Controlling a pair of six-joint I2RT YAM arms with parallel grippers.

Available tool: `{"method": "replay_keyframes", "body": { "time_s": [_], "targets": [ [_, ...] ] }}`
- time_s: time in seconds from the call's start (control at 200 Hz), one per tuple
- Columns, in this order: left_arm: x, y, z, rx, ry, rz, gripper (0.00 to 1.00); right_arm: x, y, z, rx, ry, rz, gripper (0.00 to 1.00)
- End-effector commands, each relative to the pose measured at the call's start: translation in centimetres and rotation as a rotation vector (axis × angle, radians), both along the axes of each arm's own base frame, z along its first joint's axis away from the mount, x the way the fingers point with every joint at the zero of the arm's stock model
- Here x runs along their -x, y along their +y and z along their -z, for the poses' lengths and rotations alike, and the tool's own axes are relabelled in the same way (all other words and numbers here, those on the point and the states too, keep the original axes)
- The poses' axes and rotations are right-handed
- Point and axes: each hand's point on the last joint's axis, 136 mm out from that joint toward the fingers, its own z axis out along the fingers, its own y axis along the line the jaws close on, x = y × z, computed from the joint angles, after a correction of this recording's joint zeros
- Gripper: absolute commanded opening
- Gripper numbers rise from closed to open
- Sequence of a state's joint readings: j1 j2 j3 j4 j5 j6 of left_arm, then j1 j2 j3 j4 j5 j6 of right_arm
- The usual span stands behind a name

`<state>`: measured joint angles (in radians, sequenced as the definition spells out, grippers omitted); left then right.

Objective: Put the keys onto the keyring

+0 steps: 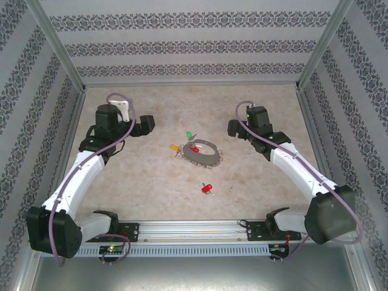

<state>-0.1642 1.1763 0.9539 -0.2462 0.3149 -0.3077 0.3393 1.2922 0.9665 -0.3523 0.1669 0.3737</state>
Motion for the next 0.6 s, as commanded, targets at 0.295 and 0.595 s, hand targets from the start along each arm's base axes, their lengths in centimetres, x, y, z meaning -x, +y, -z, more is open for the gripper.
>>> {"method": "replay_keyframes", "body": {
  "time_s": [0.295,0.595],
  "targets": [
    [1.4,-5.0,4.0,0.018,0.278,0.115,1.00,2.7,2.5,-0.1,-0.030,0.131,-0.056,0.98],
    [1.9,-6.6,3.6,-0.014,0.264,0.085,1.00,2.2,3.4,-0.7,-0.054,0.141,-0.174,0.98]
  ]
}}
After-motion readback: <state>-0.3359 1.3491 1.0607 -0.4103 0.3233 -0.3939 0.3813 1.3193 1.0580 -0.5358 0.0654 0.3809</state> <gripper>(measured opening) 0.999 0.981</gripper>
